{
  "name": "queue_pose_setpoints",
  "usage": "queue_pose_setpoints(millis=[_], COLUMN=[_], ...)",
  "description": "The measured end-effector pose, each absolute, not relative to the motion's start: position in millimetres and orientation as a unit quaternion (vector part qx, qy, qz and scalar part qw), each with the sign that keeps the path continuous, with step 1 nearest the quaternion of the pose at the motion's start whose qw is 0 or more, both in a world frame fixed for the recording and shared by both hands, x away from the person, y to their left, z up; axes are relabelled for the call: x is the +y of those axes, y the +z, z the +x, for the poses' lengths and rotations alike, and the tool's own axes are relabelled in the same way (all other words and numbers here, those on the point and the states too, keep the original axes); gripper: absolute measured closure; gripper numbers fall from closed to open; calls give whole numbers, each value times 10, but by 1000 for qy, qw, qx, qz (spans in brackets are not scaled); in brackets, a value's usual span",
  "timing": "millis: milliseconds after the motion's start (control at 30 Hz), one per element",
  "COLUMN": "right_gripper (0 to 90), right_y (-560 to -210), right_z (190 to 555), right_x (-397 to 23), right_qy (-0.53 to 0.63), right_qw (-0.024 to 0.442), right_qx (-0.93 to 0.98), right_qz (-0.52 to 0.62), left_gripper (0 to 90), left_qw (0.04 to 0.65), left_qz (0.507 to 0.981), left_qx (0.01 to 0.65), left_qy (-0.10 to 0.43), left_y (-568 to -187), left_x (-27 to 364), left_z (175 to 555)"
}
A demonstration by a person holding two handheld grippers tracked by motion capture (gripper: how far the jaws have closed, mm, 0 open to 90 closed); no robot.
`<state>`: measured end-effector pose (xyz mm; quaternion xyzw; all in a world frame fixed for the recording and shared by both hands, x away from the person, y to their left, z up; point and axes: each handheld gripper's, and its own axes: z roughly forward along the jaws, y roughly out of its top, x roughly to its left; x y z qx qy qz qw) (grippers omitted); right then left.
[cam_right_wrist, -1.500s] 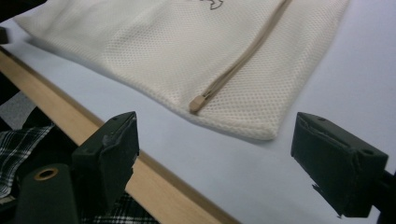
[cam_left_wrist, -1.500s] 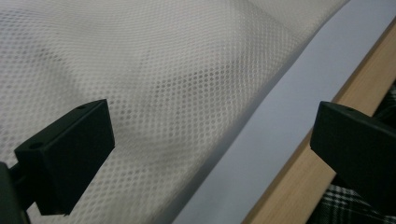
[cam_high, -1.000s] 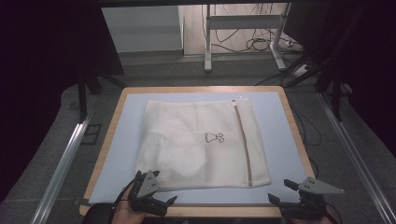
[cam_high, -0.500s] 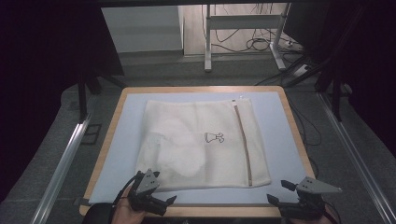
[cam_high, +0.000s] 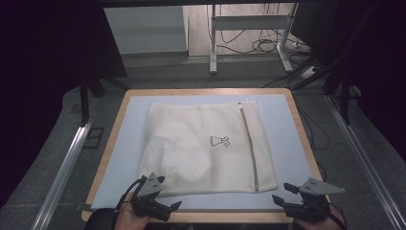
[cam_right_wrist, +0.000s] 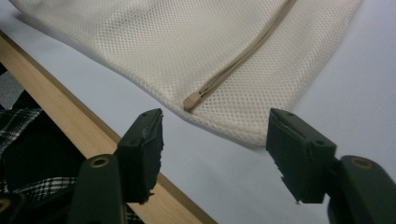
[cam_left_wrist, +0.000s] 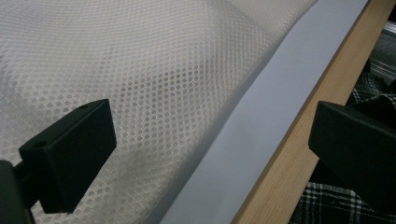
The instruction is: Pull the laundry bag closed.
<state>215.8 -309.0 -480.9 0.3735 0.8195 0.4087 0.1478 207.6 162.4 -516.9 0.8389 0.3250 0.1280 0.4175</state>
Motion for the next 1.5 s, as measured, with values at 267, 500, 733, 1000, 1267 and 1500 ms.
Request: queue_pose_setpoints(millis=[267,500,733,1000,1267,1500], right_gripper=[400,361,356,371,436,443], right_y=[-4808,-4815,-4820,-4853,-4892,-4929], right_z=[2248,2340,2408,2496,2573,2601], right_x=[-3039,-3024,-2976,-2898,-2801,-2708], right_qy=[390,391,385,373,360,348], right_qw=[170,179,184,183,181,180], right_qx=[830,827,829,841,858,871], right_qz=[361,363,361,348,319,295], left_gripper=[6,6,6,5,5,5], left_qw=[410,406,402,400,402,398], left_qz=[844,847,849,851,849,852], left_qx=[320,314,311,308,310,308], left_qy=[132,138,143,144,146,148], left_y=[-5174,-5176,-5177,-5184,-5182,-5184], left_x=[1603,1596,1588,1575,1573,1567], left_z=[2078,2078,2075,2087,2094,2093])
